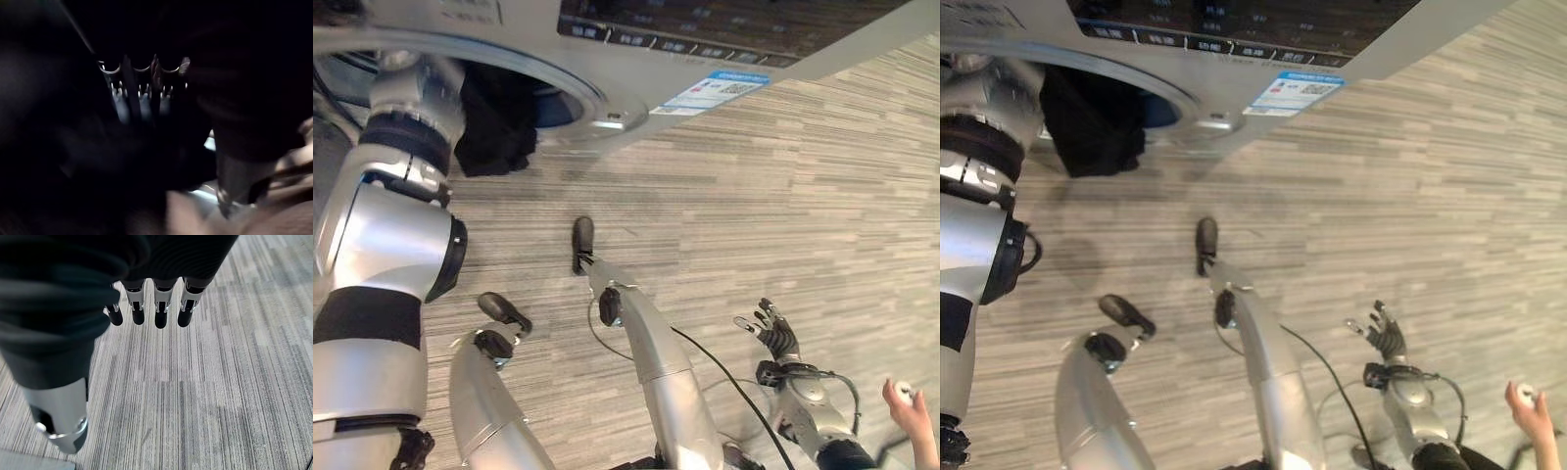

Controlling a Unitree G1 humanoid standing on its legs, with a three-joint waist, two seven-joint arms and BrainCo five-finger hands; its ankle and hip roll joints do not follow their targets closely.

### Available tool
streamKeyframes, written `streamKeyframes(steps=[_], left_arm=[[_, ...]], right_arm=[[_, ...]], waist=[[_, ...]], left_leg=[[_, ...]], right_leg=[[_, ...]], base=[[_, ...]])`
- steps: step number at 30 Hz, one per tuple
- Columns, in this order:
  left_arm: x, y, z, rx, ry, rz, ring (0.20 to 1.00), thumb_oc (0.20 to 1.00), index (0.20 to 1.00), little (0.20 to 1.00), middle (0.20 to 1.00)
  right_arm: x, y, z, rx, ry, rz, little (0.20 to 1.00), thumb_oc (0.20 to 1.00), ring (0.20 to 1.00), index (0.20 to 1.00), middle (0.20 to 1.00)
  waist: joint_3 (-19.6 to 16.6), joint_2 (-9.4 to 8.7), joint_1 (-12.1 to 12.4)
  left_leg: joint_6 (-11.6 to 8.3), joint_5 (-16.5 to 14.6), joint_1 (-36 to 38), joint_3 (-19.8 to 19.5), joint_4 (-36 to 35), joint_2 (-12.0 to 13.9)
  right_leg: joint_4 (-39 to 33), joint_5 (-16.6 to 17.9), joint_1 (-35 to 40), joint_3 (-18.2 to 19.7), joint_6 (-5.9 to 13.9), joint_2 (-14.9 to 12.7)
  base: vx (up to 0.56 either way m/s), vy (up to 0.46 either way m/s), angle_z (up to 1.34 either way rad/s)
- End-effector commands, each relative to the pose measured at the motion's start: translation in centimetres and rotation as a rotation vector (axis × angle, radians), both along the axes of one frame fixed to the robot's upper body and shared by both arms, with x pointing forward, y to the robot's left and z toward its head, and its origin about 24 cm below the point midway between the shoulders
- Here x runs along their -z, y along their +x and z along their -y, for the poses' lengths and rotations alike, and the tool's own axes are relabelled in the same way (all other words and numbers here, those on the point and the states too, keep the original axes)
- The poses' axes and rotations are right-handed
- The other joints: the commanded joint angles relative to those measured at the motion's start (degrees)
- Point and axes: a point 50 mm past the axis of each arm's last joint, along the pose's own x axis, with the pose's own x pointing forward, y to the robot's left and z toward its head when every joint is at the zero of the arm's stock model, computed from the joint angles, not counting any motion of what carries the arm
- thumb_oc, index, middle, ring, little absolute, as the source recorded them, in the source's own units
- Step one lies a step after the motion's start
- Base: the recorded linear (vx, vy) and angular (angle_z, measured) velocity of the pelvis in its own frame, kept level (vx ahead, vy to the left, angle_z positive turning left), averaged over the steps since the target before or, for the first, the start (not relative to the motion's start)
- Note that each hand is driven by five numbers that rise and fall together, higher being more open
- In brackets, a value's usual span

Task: Grab the laundry basket,head to the washer,open it,put in the laundry and shut it.

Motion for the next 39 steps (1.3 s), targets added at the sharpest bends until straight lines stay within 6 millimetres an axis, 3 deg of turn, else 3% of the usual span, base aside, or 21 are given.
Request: streamKeyframes(steps=[1, 3, 5, 8, 10, 12, 15, 17, 20, 21, 22, 24, 27, 29, 31, 33, 34, 35, 36, 39], left_arm=[[0.3, 0.0, -0.5, -0.016, 0.238, -0.095, 1.0, 1.0, 1.0, 1.0, 1.0], [1.7, 0.2, -0.7, -0.049, 0.307, -0.165, 1.0, 1.0, 1.0, 1.0, 1.0], [5.1, 0.9, 0.5, -0.053, 0.378, -0.211, 1.0, 1.0, 1.0, 1.0, 1.0], [6.4, 1.2, 1.7, -0.024, 0.347, -0.194, 1.0, 1.0, 1.0, 1.0, 1.0], [9.8, 1.5, 5.0, 0.08, 0.201, -0.152, 1.0, 1.0, 1.0, 1.0, 1.0], [10.1, 1.5, 5.7, 0.095, 0.18, -0.136, 1.0, 1.0, 1.0, 1.0, 1.0], [12.1, 1.1, 8.0, 0.143, 0.05, -0.08, 1.0, 1.0, 1.0, 1.0, 1.0], [13.8, 0.7, 9.1, 0.172, 0.002, -0.081, 1.0, 1.0, 1.0, 1.0, 1.0], [18.2, -0.7, 11.1, 0.228, -0.208, -0.114, 1.0, 1.0, 1.0, 1.0, 1.0], [18.3, -0.7, 11.1, 0.229, -0.211, -0.116, 1.0, 1.0, 1.0, 1.0, 1.0], [20.3, -1.3, 12.4, 0.282, -0.462, -0.123, 1.0, 1.0, 1.0, 1.0, 1.0], [21.8, -1.6, 13.0, 0.309, -0.567, -0.165, 1.0, 1.0, 1.0, 1.0, 1.0], [24.0, -1.4, 12.3, 0.268, -0.735, -0.248, 1.0, 1.0, 1.0, 1.0, 1.0], [23.3, -0.6, 10.5, 0.232, -0.89, -0.232, 1.0, 1.0, 1.0, 1.0, 1.0], [18.5, 0.6, 4.7, 0.126, -0.92, -0.091, 1.0, 1.0, 1.0, 1.0, 1.0], [14.8, 0.7, 2.0, 0.103, -0.903, 0.021, 1.0, 1.0, 1.0, 1.0, 1.0], [10.4, 0.4, -0.6, 0.068, -0.867, 0.145, 1.0, 1.0, 1.0, 1.0, 1.0], [8.6, 0.1, -1.2, 0.064, -0.862, 0.211, 0.492, 0.492, 0.492, 0.492, 0.492], [7.6, 0.1, -1.0, 0.084, -0.84, 0.24, 0.2, 0.2, 0.2, 0.2, 0.2], [8.9, 0.4, 0.1, 0.127, -0.82, 0.196, 0.2, 0.2, 0.2, 0.2, 0.2]], right_arm=[[-0.4, -1.1, 1.8, -0.022, -0.051, -0.002, 1.0, 1.0, 1.0, 1.0, 1.0], [-0.5, -0.9, 1.5, -0.052, -0.053, 0.001, 1.0, 1.0, 1.0, 1.0, 1.0], [-0.3, -0.8, 0.6, -0.11, -0.075, -0.003, 1.0, 1.0, 1.0, 1.0, 1.0], [-0.2, -0.9, 0.4, -0.126, -0.094, -0.011, 1.0, 1.0, 1.0, 1.0, 1.0], [-0.1, -0.9, 0.2, -0.127, -0.113, -0.01, 1.0, 1.0, 1.0, 1.0, 1.0], [-0.1, -0.9, 0.1, -0.127, -0.121, -0.01, 1.0, 1.0, 1.0, 1.0, 1.0], [-0.4, -0.8, -0.1, -0.12, -0.141, 0.012, 1.0, 1.0, 1.0, 1.0, 1.0], [-0.3, -0.9, -0.1, -0.109, -0.15, 0.014, 1.0, 1.0, 1.0, 1.0, 1.0], [-0.2, -1.1, -0.1, -0.079, -0.158, 0.018, 1.0, 1.0, 1.0, 1.0, 1.0], [-0.2, -1.2, -0.1, -0.079, -0.159, 0.016, 1.0, 1.0, 1.0, 1.0, 1.0], [0.1, -1.1, -0.3, -0.065, -0.15, 0.006, 1.0, 1.0, 1.0, 1.0, 1.0], [-0.1, -0.8, -0.4, -0.068, -0.169, 0.003, 1.0, 1.0, 1.0, 1.0, 1.0], [-0.3, -0.3, -0.4, -0.08, -0.185, 0.006, 1.0, 1.0, 1.0, 1.0, 1.0], [-0.5, 0.2, -0.6, -0.101, -0.195, 0.004, 1.0, 1.0, 1.0, 1.0, 1.0], [-0.6, 0.5, -0.8, -0.134, -0.202, 0.005, 1.0, 1.0, 1.0, 1.0, 1.0], [-0.6, 0.3, -0.8, -0.149, -0.205, 0.003, 1.0, 1.0, 1.0, 1.0, 1.0], [-0.1, -0.6, -0.6, -0.145, -0.198, -0.018, 1.0, 1.0, 1.0, 1.0, 1.0], [0.4, -1.3, -0.5, -0.135, -0.185, -0.038, 1.0, 1.0, 1.0, 1.0, 1.0], [0.5, -1.5, -0.3, -0.135, -0.19, -0.046, 1.0, 1.0, 1.0, 1.0, 1.0], [0.8, -1.8, -0.3, -0.145, -0.188, -0.071, 1.0, 1.0, 1.0, 1.0, 1.0]], waist=[[-1.0, 0.29, -3.4], [-0.8, -0.01, -3.6], [-0.5, -0.28, -3.3], [-0.2, -0.09, -2.9], [0.8, 0.53, -1.7], [1.1, 0.55, -1.4], [2.4, 0.6, -0.1], [2.9, 0.99, 0.6], [3.9, 1.36, 1.6], [3.7, 1.42, 1.6], [4.2, 1.34, 1.7], [4.3, 1.01, 1.5], [4.1, 0.27, 0.9], [3.7, -0.61, -0.1], [2.6, -1.57, -1.8], [2.0, -1.97, -2.6], [1.6, -2.16, -3.3], [1.5, -2.12, -3.4], [1.4, -1.71, -3.3], [0.7, 0.52, -2.4]], left_leg=[[-0.76, 0.5, -1.0, -5.1, 4.5, 0.1], [-0.68, 0.7, -1.0, -5.3, 4.2, -0.1], [-0.57, 1.1, -0.6, -5.4, 3.0, -1.2], [-0.59, 1.5, -0.4, -5.8, 2.3, -2.0], [-0.49, 2.2, 0.4, -6.0, 0.6, -3.3], [-0.52, 2.3, 0.7, -6.0, 0.1, -3.5], [-0.4, 2.5, 0.5, -5.8, 0.1, -4.2], [-0.33, 2.7, 0.3, -5.9, 0.0, -4.5], [-0.25, 3.2, 0.1, -5.7, -0.3, -4.9], [-0.25, 3.2, 0.1, -5.7, -0.3, -4.9], [-0.31, 3.4, 0.1, -5.7, -0.4, -5.1], [-0.34, 3.3, 0.1, -5.4, -0.4, -4.9], [-0.47, 3.0, 0.1, -5.0, -0.3, -4.5], [-0.83, 2.7, 0.1, -4.8, -0.2, -3.7], [-1.26, 1.8, -0.3, -4.7, 0.7, -2.4], [-1.52, 1.5, -1.3, -5.1, 1.6, -1.5], [-1.59, 1.3, -2.6, -5.7, 2.6, -0.6], [-1.76, 1.5, -3.2, -6.2, 3.1, -0.4], [-1.89, 1.7, -3.3, -6.5, 3.0, -0.5], [-2.42, 3.3, -1.6, -6.4, 0.6, -1.3]], right_leg=[[-2.0, -1.2, 2.1, -2.4, 9.29, -1.5], [-1.8, -1.0, 2.1, -2.4, 9.28, -1.7], [-1.8, -1.1, 2.9, -2.6, 9.47, -2.6], [-1.9, -1.3, 3.5, -2.7, 9.5, -3.1], [-1.8, -1.5, 4.1, -2.7, 9.55, -4.0], [-2.0, -1.5, 4.3, -2.7, 9.56, -4.1], [-2.3, -1.5, 4.3, -2.7, 9.46, -4.7], [-2.2, -1.6, 4.0, -2.7, 9.43, -4.8], [-1.8, -1.7, 3.3, -2.4, 9.18, -5.3], [-1.8, -1.7, 3.3, -2.4, 9.19, -5.3], [-1.8, -1.8, 3.1, -2.2, 9.0, -5.2], [-1.7, -1.8, 2.8, -1.9, 8.93, -5.1], [-1.5, -1.8, 2.5, -1.5, 8.94, -4.6], [-1.7, -1.7, 2.3, -1.1, 9.13, -4.1], [-1.4, -1.5, 1.5, -0.9, 9.43, -3.3], [-1.3, -1.6, 0.6, -0.9, 9.53, -2.9], [-1.0, -1.6, -0.5, -1.4, 9.66, -2.5], [-0.7, -1.7, -0.9, -1.6, 9.7, -2.4], [-0.6, -1.8, -1.0, -1.8, 9.7, -2.4], [-0.9, -2.3, 0.6, -2.0, 9.64, -3.0]], base=[[-0.03, 0.019, 0.14], [-0.03, 0.02, 0.14], [-0.03, -0.008, 0.07], [-0.02, -0.019, 0.12], [-0.04, 0.008, 0.21], [-0.03, 0.019, 0.3], [-0.02, 0.004, 0.09], [-0.01, -0.002, 0.07], [0.0, 0.013, 0.07], [0.0, 0.0, 0.0], [0.0, 0.0, 0.0], [0.0, 0.0, 0.0], [0.0, 0.01, -0.03], [0.01, 0.029, -0.2], [0.02, 0.012, -0.32], [0.03, -0.096, -0.48], [0.06, -0.179, -0.29], [0.07, -0.163, -0.01], [0.07, -0.128, 0.07], [0.03, -0.041, 0.13]])
